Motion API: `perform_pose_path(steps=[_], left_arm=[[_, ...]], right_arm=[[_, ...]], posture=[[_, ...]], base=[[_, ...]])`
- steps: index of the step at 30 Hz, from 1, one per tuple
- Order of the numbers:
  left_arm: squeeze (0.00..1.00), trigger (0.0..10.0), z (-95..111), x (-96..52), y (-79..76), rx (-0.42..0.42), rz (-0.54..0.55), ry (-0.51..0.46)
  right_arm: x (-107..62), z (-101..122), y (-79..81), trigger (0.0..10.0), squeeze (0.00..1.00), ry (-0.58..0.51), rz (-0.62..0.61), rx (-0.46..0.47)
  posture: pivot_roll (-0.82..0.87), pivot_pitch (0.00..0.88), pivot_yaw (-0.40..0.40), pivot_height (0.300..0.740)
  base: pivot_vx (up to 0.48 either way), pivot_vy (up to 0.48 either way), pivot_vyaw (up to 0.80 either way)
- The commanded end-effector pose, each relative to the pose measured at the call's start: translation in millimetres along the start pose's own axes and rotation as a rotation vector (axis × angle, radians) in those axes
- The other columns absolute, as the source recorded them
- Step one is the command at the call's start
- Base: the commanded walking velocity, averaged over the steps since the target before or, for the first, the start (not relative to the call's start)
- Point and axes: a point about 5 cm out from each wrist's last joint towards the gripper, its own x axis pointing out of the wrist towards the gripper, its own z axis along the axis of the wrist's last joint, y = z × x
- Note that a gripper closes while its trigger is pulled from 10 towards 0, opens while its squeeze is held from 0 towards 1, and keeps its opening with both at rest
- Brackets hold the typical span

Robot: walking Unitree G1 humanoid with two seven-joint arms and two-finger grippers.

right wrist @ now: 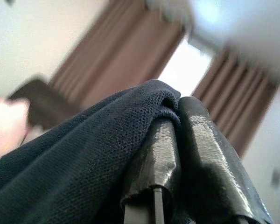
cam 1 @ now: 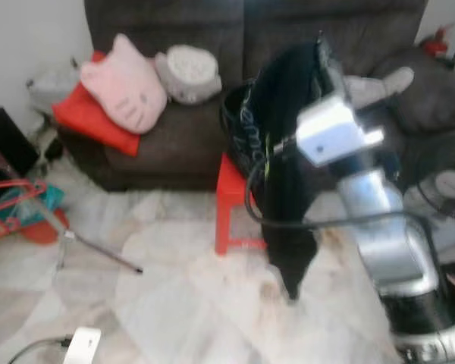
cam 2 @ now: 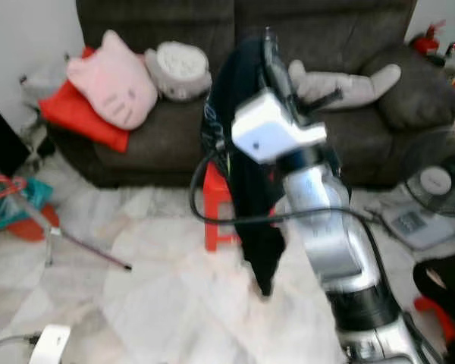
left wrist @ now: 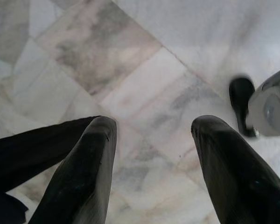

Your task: Hang hanger

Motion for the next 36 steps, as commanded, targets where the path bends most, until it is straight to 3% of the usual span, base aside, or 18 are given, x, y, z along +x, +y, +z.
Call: perform_pose_path(steps=[1,2,5,7,8,10,12,13,14,15,18,19,20,22,24,25,31,36], left_arm=[[0.00,10.0,1,-0.1,3.1,0.004,0.009,0.002],[0.00,10.0,1,-0.1,3.0,0.013,0.008,0.005],[0.00,10.0,1,0.0,3.0,0.021,0.006,0.008],[0.00,10.0,2,0.1,2.3,0.021,0.000,0.009],[0.00,10.0,2,0.1,2.3,0.021,0.000,0.009],[0.00,10.0,2,0.2,2.2,0.020,0.001,0.008],[0.00,10.0,3,0.2,2.2,0.017,0.002,0.007],[0.00,10.0,3,0.3,2.1,0.014,0.004,0.008],[0.00,10.0,3,0.3,2.1,0.014,0.004,0.008],[0.00,10.0,2,0.3,2.1,0.013,0.005,0.009],[0.00,10.0,2,0.3,2.1,0.013,0.006,0.010],[0.00,10.0,2,0.3,2.2,0.013,0.006,0.012],[0.00,10.0,2,0.3,2.2,0.013,0.006,0.012],[0.00,10.0,2,0.2,2.3,0.012,0.007,0.013],[0.00,10.0,1,0.2,2.3,0.011,0.007,0.014],[0.00,10.0,1,0.1,2.3,0.010,0.007,0.015],[0.00,10.0,0,0.0,1.9,0.009,0.003,0.018],[0.00,10.0,-1,-0.1,2.1,0.008,0.004,0.020]], right_arm=[[-3.8,-15,4.3,10.0,0.00,0.107,0.014,0.050],[-15.8,-39,11.3,10.0,0.00,0.241,0.034,0.098],[-30.4,-62,18.9,10.0,0.00,0.366,0.056,0.140],[-67.4,-109,31.3,10.0,0.00,0.605,0.026,0.277],[-67.4,-109,31.3,10.0,0.00,0.605,0.026,0.277],[-107.6,-146,44.2,10.0,0.00,0.817,-0.012,0.408],[-128.8,-161,52.0,10.0,0.00,0.919,-0.020,0.463],[-153.9,-175,61.4,10.0,0.00,1.034,-0.026,0.509],[-153.9,-175,61.4,10.0,0.00,1.034,-0.026,0.509],[-176.3,-183,70.4,10.0,0.00,1.122,-0.014,0.530],[-201.9,-188,80.6,10.0,0.00,1.217,0.010,0.550],[-222.8,-190,86.6,10.0,0.00,1.298,0.000,0.574],[-222.8,-190,86.6,10.0,0.00,1.298,0.000,0.574],[-252.3,-191,93.4,10.0,0.00,1.418,-0.014,0.587],[-260.4,-191,95.2,10.0,0.00,1.450,-0.021,0.593],[-276.9,-189,98.9,10.0,0.00,1.503,-0.027,0.595],[-306.2,-181,110.4,10.0,0.00,1.573,-0.024,0.654],[-313.0,-179,112.2,10.0,0.00,1.595,-0.039,0.661]], posture=[[-0.19,0.000,0.068,0.719],[-0.19,0.000,0.068,0.719],[-0.19,0.000,0.068,0.719],[-0.19,0.000,0.070,0.719],[-0.19,0.000,0.070,0.719],[-0.18,0.000,0.068,0.719],[-0.18,0.000,0.068,0.719],[-0.17,0.000,0.067,0.719],[-0.17,0.000,0.067,0.719],[-0.17,0.000,0.067,0.719],[-0.17,0.000,0.066,0.719],[-0.16,0.000,0.066,0.719],[-0.16,0.000,0.066,0.719],[-0.16,0.000,0.064,0.719],[-0.16,0.000,0.064,0.719],[-0.16,0.000,0.062,0.719],[-0.15,0.000,0.058,0.719],[-0.15,0.000,0.057,0.719]], base=[[0.000,0.000,0.00],[0.000,0.000,0.00],[0.000,0.000,0.00],[0.000,0.000,0.00],[0.000,0.000,0.00],[0.000,0.000,0.00],[0.000,0.000,0.00],[0.000,0.000,0.00],[0.000,0.000,0.00],[0.000,0.000,0.00],[0.000,0.000,0.00],[0.000,0.000,0.00],[0.000,0.000,0.00],[0.000,0.000,0.00],[0.000,0.000,0.00],[0.000,0.000,0.00],[0.000,0.000,0.00],[0.000,0.000,0.00]])
